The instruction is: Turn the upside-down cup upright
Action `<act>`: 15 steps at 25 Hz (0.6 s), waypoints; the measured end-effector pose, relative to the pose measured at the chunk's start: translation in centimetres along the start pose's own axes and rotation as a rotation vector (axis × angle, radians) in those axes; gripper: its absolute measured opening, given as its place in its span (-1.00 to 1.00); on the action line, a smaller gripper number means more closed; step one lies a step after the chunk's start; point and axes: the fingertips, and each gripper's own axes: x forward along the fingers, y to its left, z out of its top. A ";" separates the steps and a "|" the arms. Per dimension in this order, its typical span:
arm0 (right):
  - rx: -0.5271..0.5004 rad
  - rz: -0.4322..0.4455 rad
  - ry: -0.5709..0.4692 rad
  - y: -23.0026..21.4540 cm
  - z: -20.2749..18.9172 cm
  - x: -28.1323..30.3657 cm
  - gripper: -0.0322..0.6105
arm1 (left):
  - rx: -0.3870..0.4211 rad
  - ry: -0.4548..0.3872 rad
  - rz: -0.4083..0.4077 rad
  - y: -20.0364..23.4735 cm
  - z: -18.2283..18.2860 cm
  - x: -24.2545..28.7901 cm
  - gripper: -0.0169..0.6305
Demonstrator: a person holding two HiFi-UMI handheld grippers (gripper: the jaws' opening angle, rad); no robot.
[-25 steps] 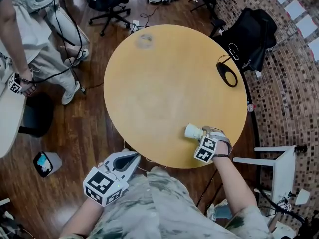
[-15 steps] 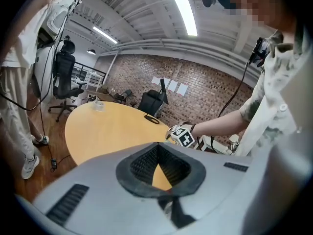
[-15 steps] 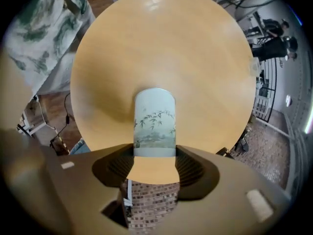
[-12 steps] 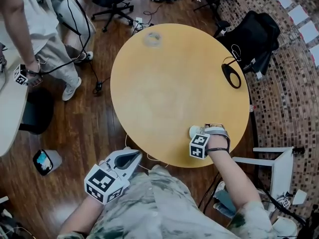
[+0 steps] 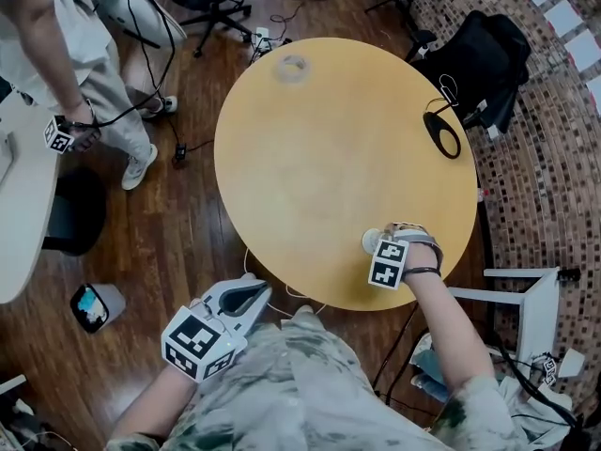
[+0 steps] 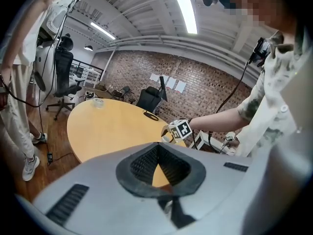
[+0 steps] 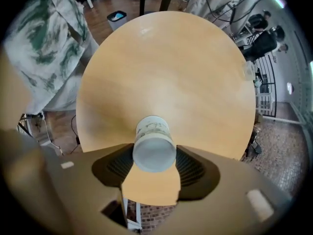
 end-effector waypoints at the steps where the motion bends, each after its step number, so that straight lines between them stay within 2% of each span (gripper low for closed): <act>1: 0.019 0.001 -0.020 -0.1 0.0 0.0 -0.07 | 0.000 0.004 -0.002 0.0 0.0 0.1 -0.93; 7: 0.090 0.007 -0.108 -0.3 0.2 0.2 -0.03 | 0.006 0.027 -0.015 0.1 -0.2 0.3 -0.92; 11: 0.099 -0.002 -0.128 -0.6 -0.3 0.1 -0.01 | 0.014 0.032 -0.024 -0.9 0.1 0.7 -0.92; 15: 0.094 -0.012 -0.154 -0.8 -0.3 -0.3 0.10 | 0.028 0.038 -0.023 -1.4 0.3 1.1 -0.92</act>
